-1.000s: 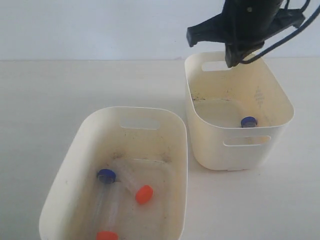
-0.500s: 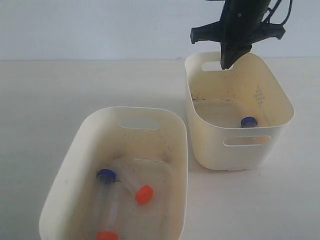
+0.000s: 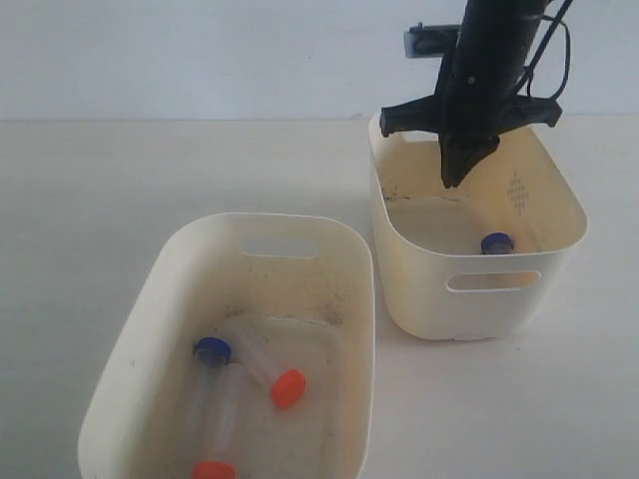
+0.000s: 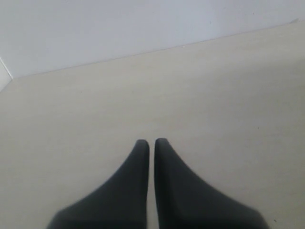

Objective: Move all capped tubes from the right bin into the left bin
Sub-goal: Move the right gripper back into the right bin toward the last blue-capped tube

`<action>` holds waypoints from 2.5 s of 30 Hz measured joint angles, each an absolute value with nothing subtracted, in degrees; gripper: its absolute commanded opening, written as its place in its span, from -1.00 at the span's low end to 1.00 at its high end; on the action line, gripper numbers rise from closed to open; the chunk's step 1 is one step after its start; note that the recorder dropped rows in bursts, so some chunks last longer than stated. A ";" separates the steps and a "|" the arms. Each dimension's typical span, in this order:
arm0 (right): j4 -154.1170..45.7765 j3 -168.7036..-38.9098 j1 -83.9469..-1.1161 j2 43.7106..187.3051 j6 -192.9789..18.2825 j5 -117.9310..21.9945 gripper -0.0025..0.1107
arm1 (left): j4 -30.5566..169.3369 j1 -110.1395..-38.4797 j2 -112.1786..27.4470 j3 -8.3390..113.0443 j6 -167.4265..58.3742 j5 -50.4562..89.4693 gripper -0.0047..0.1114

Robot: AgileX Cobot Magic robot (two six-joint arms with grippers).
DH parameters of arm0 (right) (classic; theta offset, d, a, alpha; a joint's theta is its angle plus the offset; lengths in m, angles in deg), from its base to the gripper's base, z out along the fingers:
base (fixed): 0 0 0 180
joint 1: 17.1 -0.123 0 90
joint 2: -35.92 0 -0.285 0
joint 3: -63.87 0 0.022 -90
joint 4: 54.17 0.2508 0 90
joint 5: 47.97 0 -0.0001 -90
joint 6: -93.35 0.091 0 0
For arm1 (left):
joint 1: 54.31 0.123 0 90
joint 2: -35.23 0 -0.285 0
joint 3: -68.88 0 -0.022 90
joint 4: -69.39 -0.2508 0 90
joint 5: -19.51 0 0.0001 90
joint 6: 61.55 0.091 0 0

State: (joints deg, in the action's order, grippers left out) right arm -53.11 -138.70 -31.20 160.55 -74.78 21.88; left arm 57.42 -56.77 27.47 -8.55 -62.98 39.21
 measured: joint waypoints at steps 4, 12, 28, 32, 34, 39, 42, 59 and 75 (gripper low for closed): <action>-53.11 -135.87 -31.20 160.55 -74.78 22.04 -0.96 | 57.42 -56.77 27.47 -8.55 -62.98 39.21 -0.84; -53.11 -135.76 -31.20 160.55 -74.89 22.04 -0.96 | 57.42 -56.77 27.47 -8.55 -62.98 39.21 -0.84; -53.36 -135.76 -31.20 164.27 -75.36 22.04 -0.96 | 57.42 -56.77 27.47 -8.55 -62.98 39.21 -0.84; -53.61 -135.76 -31.20 165.15 -75.47 22.04 -0.96 | 57.42 -56.77 27.47 -8.55 -62.98 39.21 -0.84; -54.17 -135.76 -31.20 165.40 -75.47 22.04 -0.96 | 57.42 -56.77 27.47 -8.55 -62.98 39.21 -0.84; -56.04 -135.76 -31.20 166.36 -75.15 22.04 -0.96 | 57.42 -56.77 27.47 -8.55 -62.98 39.21 -0.84; -56.43 -135.71 -31.20 166.83 -74.59 21.93 -0.96 | 57.42 -56.77 27.47 -8.55 -62.98 39.21 -0.84; -61.13 -135.62 -31.40 167.90 -72.42 21.47 -0.96 | 57.42 -56.77 27.47 -8.55 -62.98 39.21 -0.84; -64.69 -130.61 -31.74 167.90 -70.98 21.24 0.33 | 57.42 -56.77 27.47 -8.55 -62.98 39.21 -0.84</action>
